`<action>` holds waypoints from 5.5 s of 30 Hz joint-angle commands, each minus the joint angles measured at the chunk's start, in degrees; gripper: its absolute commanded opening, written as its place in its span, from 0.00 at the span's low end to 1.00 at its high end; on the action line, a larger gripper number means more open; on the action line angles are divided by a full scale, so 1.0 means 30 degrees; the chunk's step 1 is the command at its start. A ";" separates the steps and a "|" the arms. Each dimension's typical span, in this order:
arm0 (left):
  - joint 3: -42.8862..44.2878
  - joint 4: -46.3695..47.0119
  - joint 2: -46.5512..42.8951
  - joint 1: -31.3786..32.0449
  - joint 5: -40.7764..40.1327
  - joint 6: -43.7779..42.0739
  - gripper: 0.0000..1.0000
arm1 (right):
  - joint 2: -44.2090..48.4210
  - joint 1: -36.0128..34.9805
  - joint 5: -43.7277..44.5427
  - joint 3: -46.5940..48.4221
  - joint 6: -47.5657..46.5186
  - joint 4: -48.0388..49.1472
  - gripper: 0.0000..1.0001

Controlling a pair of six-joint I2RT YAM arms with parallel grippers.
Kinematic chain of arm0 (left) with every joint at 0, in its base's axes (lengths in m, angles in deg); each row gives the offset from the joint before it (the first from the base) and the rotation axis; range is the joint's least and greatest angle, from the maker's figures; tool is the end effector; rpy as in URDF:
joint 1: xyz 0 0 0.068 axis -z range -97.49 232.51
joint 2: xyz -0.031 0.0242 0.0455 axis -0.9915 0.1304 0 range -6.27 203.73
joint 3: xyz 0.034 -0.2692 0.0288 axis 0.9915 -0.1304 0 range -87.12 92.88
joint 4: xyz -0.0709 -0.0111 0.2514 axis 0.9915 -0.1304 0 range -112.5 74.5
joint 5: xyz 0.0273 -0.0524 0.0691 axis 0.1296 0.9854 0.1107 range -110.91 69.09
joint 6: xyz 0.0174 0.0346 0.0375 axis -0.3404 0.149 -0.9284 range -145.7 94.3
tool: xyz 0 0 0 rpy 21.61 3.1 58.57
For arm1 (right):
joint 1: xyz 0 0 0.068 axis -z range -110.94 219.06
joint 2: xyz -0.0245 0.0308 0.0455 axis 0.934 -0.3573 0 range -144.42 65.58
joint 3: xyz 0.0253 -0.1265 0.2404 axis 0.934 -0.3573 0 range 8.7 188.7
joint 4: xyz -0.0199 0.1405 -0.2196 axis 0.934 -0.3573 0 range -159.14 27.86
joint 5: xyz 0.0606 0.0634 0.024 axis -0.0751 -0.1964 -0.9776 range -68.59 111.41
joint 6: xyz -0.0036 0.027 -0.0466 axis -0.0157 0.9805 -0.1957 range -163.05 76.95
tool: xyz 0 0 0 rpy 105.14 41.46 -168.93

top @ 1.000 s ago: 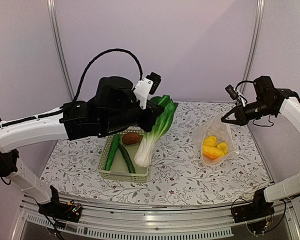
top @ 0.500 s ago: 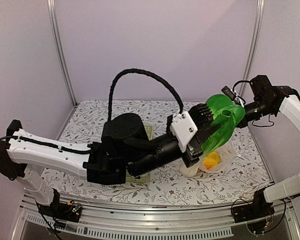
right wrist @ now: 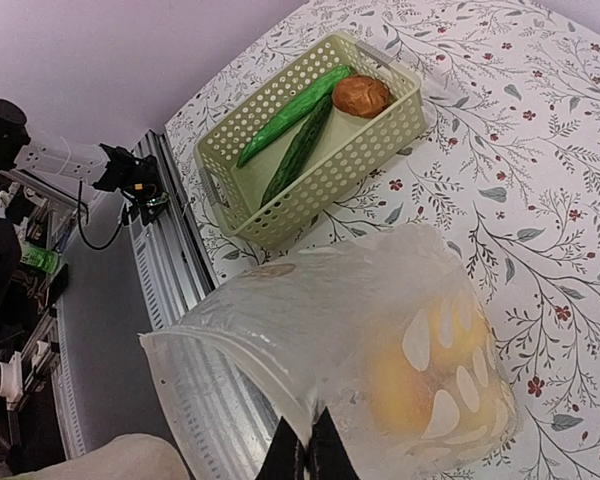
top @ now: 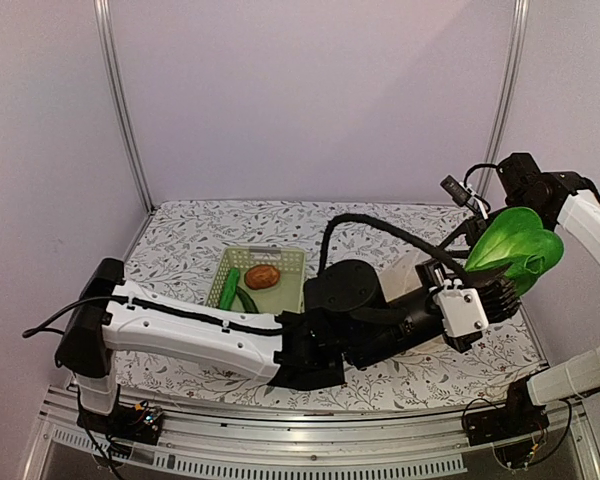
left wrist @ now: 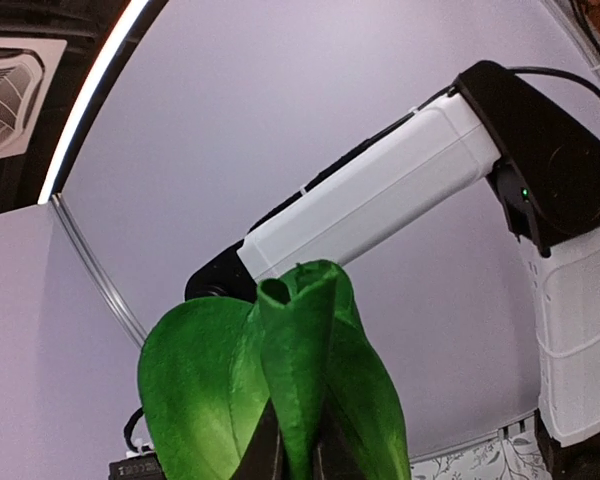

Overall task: Place the food in the zip-top bag and seal the zipper
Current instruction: Place the fake vegetable in the zipper food storage bag, then adjust the fake vegetable in the zipper food storage bag.

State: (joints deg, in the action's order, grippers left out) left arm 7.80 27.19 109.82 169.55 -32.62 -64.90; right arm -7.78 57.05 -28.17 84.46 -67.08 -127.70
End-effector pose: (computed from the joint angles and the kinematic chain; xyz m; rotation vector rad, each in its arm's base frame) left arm 0.0323 -0.4864 0.3580 0.9984 0.7106 -0.6085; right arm 0.2199 0.0744 0.3499 -0.9947 2.2017 1.0429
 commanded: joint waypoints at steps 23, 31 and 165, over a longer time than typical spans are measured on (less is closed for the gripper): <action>-0.3474 0.3749 0.3585 -0.2931 -0.1119 -0.7410 0.00 | -0.0037 -0.0167 -0.2072 0.1287 -0.1950 -0.2544 0.00; -0.3803 0.2846 0.4460 -0.3182 -0.3619 -1.1146 0.00 | -0.0205 -0.0185 -0.2228 0.1287 -0.1950 -0.2478 0.00; 0.5606 -1.6189 0.4098 -0.1861 -1.1528 -0.4292 0.00 | -0.1366 -0.0213 -0.1185 0.1756 0.0060 -0.1983 0.00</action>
State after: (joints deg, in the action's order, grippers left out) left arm 22.33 -18.03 119.51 165.29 -65.36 -74.28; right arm -13.59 56.70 -29.97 90.28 -66.05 -132.45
